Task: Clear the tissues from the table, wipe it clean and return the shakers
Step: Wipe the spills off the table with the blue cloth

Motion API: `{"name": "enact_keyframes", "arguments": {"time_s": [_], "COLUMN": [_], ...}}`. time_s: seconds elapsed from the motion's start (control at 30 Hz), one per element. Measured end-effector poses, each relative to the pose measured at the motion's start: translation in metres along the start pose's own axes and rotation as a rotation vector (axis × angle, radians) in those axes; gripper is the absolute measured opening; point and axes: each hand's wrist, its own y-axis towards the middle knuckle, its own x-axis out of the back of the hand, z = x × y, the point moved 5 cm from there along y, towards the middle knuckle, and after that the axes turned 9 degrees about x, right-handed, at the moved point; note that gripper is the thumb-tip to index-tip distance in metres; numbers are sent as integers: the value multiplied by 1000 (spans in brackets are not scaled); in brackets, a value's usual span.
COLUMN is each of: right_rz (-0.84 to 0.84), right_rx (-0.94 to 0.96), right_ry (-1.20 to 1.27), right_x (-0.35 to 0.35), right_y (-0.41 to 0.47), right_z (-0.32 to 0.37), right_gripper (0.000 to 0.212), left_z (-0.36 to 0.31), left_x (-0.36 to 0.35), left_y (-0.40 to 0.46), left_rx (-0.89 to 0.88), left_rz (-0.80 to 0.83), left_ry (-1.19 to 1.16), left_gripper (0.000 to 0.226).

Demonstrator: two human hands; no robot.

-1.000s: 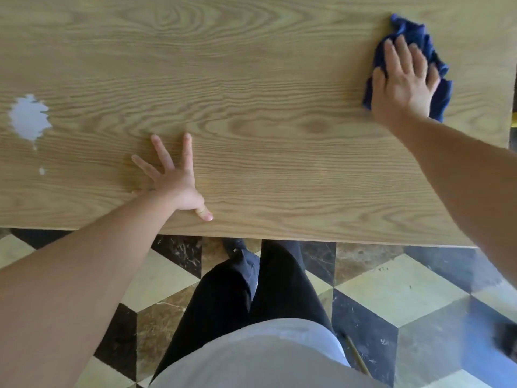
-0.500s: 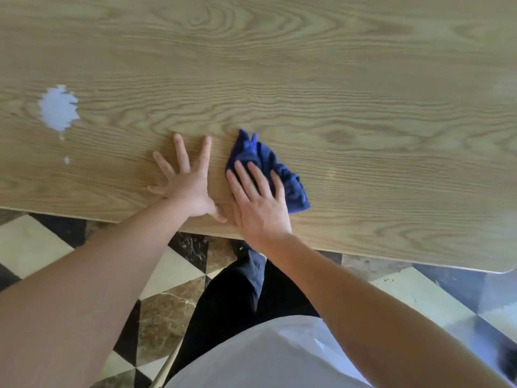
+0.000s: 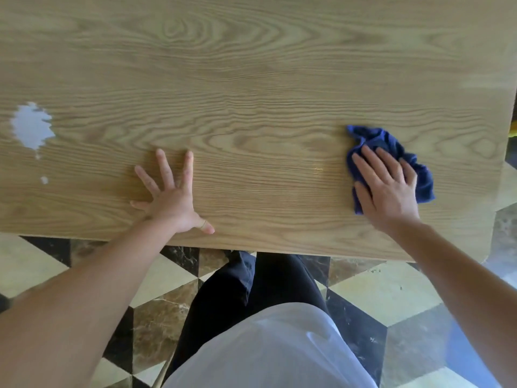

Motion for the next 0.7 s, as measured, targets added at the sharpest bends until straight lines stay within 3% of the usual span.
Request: {"name": "enact_keyframes", "arguments": {"time_s": [0.13,0.2,0.33,0.5,0.7], "right_rz": [-96,-99,-23,107,184], "right_rx": [-291,-299,-12,479,834], "right_ry": [75,110,121,63,-28], "right_x": [10,12,9,-21,-44], "right_y": [52,76,121,108,91], "right_z": [23,49,148,286,356], "right_gripper": [56,59,60,65,63], "left_z": [2,4,20,80,170], "left_x": [0,-3,-14,-13,-26], "left_y": [-1,-1,-8,-8,-7], "left_rx": [4,-15,-84,-214,-124], "left_rz": [-28,-67,-172,-332,-338], "left_ry": [-42,-62,-47,52,-26], "left_gripper": [165,163,144,89,65]}}
